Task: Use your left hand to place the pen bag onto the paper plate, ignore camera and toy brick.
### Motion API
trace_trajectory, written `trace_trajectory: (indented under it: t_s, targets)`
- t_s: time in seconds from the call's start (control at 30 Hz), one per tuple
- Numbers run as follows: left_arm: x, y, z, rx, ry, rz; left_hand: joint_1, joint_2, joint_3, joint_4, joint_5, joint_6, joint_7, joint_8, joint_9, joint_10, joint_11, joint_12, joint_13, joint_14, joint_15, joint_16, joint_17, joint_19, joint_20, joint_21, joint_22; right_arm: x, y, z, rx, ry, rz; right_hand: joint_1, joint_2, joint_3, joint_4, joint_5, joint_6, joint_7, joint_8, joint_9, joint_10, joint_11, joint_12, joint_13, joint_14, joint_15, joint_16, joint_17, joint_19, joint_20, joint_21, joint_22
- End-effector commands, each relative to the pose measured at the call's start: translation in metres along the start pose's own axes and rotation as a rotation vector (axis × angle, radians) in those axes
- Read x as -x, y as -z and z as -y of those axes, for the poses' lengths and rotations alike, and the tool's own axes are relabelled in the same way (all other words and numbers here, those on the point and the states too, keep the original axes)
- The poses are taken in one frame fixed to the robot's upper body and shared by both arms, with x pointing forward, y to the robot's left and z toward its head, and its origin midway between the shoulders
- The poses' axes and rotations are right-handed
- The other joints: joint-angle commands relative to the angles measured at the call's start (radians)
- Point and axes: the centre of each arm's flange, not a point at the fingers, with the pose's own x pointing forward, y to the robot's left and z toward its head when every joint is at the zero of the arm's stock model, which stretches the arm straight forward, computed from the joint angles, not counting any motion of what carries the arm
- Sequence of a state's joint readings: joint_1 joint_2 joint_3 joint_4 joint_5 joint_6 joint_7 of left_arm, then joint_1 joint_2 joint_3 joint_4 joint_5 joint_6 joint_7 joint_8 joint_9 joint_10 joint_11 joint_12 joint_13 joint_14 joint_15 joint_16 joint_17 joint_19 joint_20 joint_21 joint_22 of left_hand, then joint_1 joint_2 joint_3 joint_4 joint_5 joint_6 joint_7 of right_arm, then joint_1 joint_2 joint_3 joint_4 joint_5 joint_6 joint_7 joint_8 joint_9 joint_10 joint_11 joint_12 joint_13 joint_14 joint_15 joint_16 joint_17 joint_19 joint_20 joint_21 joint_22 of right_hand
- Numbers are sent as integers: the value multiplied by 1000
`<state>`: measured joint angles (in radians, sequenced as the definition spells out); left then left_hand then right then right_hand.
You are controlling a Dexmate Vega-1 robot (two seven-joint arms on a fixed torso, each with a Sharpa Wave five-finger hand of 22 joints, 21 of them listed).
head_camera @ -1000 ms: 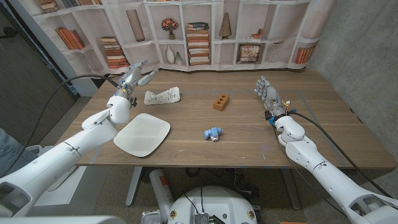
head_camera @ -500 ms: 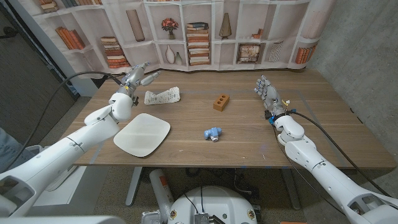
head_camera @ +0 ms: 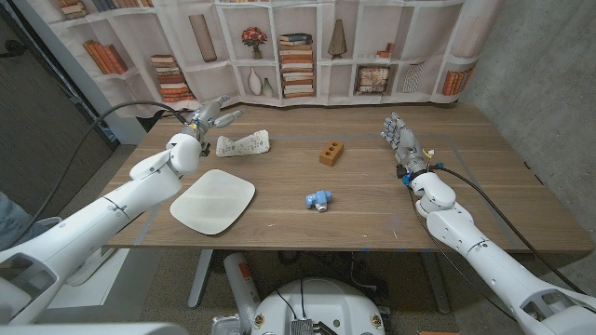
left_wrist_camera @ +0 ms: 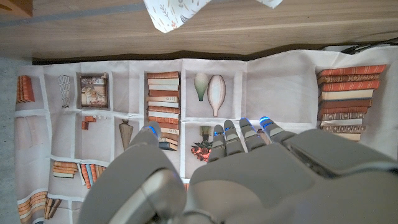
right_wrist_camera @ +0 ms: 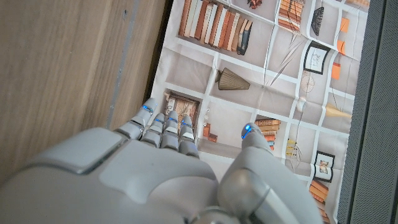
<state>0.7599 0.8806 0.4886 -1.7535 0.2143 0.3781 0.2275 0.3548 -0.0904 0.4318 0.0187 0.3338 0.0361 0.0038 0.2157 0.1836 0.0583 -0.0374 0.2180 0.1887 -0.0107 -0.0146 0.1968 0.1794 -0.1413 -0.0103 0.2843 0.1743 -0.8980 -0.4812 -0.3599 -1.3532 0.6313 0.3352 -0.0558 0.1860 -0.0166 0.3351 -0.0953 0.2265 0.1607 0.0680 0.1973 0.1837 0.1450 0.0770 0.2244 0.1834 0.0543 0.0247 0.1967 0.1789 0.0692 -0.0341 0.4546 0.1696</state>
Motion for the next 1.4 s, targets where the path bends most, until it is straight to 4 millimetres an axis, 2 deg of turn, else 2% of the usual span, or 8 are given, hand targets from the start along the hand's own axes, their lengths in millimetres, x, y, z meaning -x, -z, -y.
trace_trajectory:
  t_s: [0.03,0.37,0.57,1.03,1.4]
  targets:
    - [-6,-7,4,-3,61,-10,12,-5,0,-12,5,2,9,2,6,4,7,-2,1,-5,10,-4,1,-3,9,-4,2,4,-4,1,8,-4,8,9,4,-3,2,-3,9,-1,-1,5,11,2,0,2,8,1,4,6,9,-41,-4,6]
    - [-8,-11,12,-17,89,-23,30,-24,-7,-28,9,-5,12,-2,6,4,7,-3,2,-2,16,-4,1,8,23,-8,2,9,-4,3,2,3,8,8,5,-4,1,-3,10,-2,-1,5,13,4,0,2,10,2,3,6,12,-40,-8,6]
    - [-9,-12,15,-34,86,-35,47,-39,-12,-43,14,-8,14,-4,7,7,8,-3,3,0,21,-4,1,14,25,-12,1,11,-3,3,2,5,8,9,5,-5,1,-3,10,-2,-1,5,14,2,0,2,14,2,3,6,15,-40,-9,6]
    - [-17,-8,22,-53,50,-67,97,-70,-24,-84,28,-1,7,-2,7,26,4,2,5,20,20,0,2,52,50,-15,1,11,0,2,0,6,4,9,6,-6,0,-3,12,-3,0,6,18,3,0,2,18,1,3,6,21,-41,-14,6]
    - [-28,-2,27,-44,65,-87,124,-80,-34,-106,36,19,2,5,8,42,1,6,6,33,19,3,2,67,52,-20,1,11,0,1,-3,13,9,9,6,-7,-1,-4,13,-5,0,5,21,1,0,2,21,2,3,6,26,-41,-18,6]
